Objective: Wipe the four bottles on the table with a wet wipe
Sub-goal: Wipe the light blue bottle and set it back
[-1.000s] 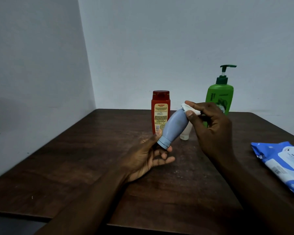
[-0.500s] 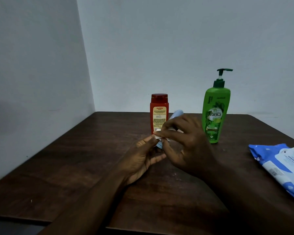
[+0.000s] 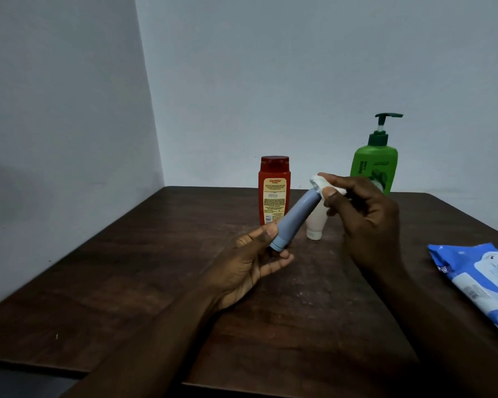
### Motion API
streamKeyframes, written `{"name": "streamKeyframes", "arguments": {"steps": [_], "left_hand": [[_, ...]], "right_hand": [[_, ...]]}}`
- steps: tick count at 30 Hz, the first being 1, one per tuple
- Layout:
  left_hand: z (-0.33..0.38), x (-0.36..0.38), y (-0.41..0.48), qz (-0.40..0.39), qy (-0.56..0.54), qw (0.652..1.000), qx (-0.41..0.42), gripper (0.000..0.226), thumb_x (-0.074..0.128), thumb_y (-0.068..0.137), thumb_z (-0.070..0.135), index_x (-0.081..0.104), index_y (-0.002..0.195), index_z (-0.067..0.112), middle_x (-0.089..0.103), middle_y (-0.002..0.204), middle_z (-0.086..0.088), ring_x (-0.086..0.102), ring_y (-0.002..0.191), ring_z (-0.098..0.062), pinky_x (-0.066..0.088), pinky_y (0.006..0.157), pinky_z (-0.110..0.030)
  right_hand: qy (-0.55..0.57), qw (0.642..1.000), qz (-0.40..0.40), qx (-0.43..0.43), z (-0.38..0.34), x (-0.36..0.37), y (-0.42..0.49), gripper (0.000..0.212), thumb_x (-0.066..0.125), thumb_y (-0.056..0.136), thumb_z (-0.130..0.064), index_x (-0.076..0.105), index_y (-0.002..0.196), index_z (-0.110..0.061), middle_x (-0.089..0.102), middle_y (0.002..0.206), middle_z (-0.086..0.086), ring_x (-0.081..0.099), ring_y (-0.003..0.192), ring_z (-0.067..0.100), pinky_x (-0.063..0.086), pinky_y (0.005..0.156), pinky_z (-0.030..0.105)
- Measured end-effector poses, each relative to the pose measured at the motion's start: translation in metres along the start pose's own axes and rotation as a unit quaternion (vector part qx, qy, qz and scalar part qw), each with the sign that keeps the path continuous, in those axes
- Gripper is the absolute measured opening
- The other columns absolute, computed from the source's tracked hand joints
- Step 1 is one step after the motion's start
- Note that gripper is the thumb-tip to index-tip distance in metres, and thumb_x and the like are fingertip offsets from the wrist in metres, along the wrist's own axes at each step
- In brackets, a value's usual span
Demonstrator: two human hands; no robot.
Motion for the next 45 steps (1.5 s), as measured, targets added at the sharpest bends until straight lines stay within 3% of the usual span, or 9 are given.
{"name": "streamKeyframes", "arguments": {"steps": [3, 8, 16, 22, 26, 31, 37, 42, 45], "left_hand": [[0.002, 0.001, 0.000, 0.009, -0.023, 1.000, -0.003, 0.026, 0.066, 0.079, 0.019, 0.076, 0.103, 0.016, 0.061, 0.123, -0.020, 0.071, 0.092, -0.021, 0.062, 0.077, -0.034], [0.004, 0.003, -0.002, -0.007, -0.039, 0.999, 0.018, 0.027, 0.064, 0.080, 0.012, 0.082, 0.097, 0.021, 0.060, 0.131, -0.013, 0.071, 0.107, -0.022, 0.061, 0.086, -0.038], [0.004, 0.003, -0.002, -0.012, -0.045, 0.998, 0.048, 0.034, 0.065, 0.080, 0.006, 0.079, 0.109, 0.018, 0.066, 0.130, -0.011, 0.063, 0.122, -0.030, 0.058, 0.093, -0.040], [0.002, -0.003, 0.001, 0.014, 0.004, 0.998, 0.065, 0.040, 0.071, 0.077, 0.005, 0.076, 0.114, 0.017, 0.071, 0.123, -0.008, 0.067, 0.117, -0.028, 0.058, 0.093, -0.036], [-0.002, -0.005, 0.001, 0.048, 0.082, 0.993, 0.062, 0.046, 0.080, 0.066, 0.015, 0.072, 0.111, 0.021, 0.075, 0.115, -0.001, 0.071, 0.109, -0.020, 0.060, 0.088, -0.033], [-0.004, -0.007, 0.004, 0.043, 0.136, 0.987, 0.073, 0.050, 0.093, 0.056, 0.033, 0.077, 0.103, 0.033, 0.072, 0.121, 0.005, 0.064, 0.120, -0.017, 0.053, 0.101, -0.038], [-0.004, -0.010, 0.005, 0.070, 0.174, 0.978, 0.092, 0.051, 0.082, 0.062, 0.030, 0.068, 0.111, 0.032, 0.072, 0.116, 0.011, 0.067, 0.112, -0.009, 0.055, 0.090, -0.026], [-0.004, -0.009, 0.005, 0.053, 0.103, 0.989, 0.093, 0.044, 0.076, 0.072, 0.022, 0.066, 0.115, 0.017, 0.076, 0.112, -0.001, 0.071, 0.106, -0.016, 0.058, 0.083, -0.026], [-0.001, -0.007, 0.004, 0.052, 0.066, 0.993, 0.086, 0.044, 0.072, 0.076, 0.018, 0.063, 0.119, 0.012, 0.077, 0.109, -0.002, 0.073, 0.101, -0.016, 0.059, 0.079, -0.024]], "right_hand": [[0.104, 0.989, -0.003, 0.103, 0.003, 0.003, 0.003, 0.021, 0.060, 0.098, -0.012, 0.072, 0.116, -0.013, 0.076, 0.095, 0.000, 0.070, 0.079, 0.014, 0.060, 0.067, 0.032], [0.236, 0.945, -0.041, 0.222, -0.001, 0.011, -0.001, 0.025, 0.048, 0.101, -0.005, 0.071, 0.103, -0.014, 0.078, 0.094, -0.002, 0.072, 0.083, 0.011, 0.060, 0.068, 0.026], [0.269, 0.905, -0.108, 0.312, 0.002, 0.020, -0.008, 0.030, 0.041, 0.105, -0.012, 0.070, 0.109, -0.009, 0.074, 0.105, 0.012, 0.068, 0.088, 0.020, 0.056, 0.063, 0.025], [0.268, 0.889, -0.140, 0.344, 0.007, 0.022, -0.012, 0.030, 0.043, 0.103, -0.009, 0.072, 0.098, -0.015, 0.079, 0.092, 0.002, 0.073, 0.085, 0.013, 0.060, 0.066, 0.023], [0.280, 0.895, -0.123, 0.326, 0.006, 0.020, -0.010, 0.022, 0.051, 0.099, -0.006, 0.071, 0.107, -0.010, 0.078, 0.100, 0.007, 0.075, 0.091, 0.019, 0.061, 0.071, 0.027], [0.215, 0.931, -0.106, 0.275, 0.010, 0.017, -0.008, 0.028, 0.063, 0.094, -0.006, 0.069, 0.121, -0.012, 0.076, 0.111, 0.005, 0.074, 0.100, 0.025, 0.061, 0.080, 0.039], [0.059, 0.979, -0.117, 0.159, 0.008, 0.017, -0.011, 0.037, 0.065, 0.094, -0.005, 0.067, 0.129, -0.016, 0.072, 0.122, -0.003, 0.071, 0.105, 0.007, 0.061, 0.080, 0.027], [0.097, 0.974, -0.098, 0.179, 0.008, 0.021, -0.015, 0.031, 0.068, 0.092, -0.004, 0.068, 0.122, -0.015, 0.076, 0.106, 0.001, 0.075, 0.091, 0.013, 0.061, 0.073, 0.024], [0.009, 0.983, -0.121, 0.137, 0.007, 0.023, -0.020, 0.029, 0.070, 0.092, -0.013, 0.069, 0.117, -0.026, 0.074, 0.099, -0.013, 0.072, 0.089, 0.003, 0.058, 0.074, 0.017]]}}
Point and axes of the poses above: each hand's wrist, its own y-axis towards the middle knuckle, its own x-axis out of the palm, z = x × y, the point moved 1 cm from there along y, towards the middle knuckle
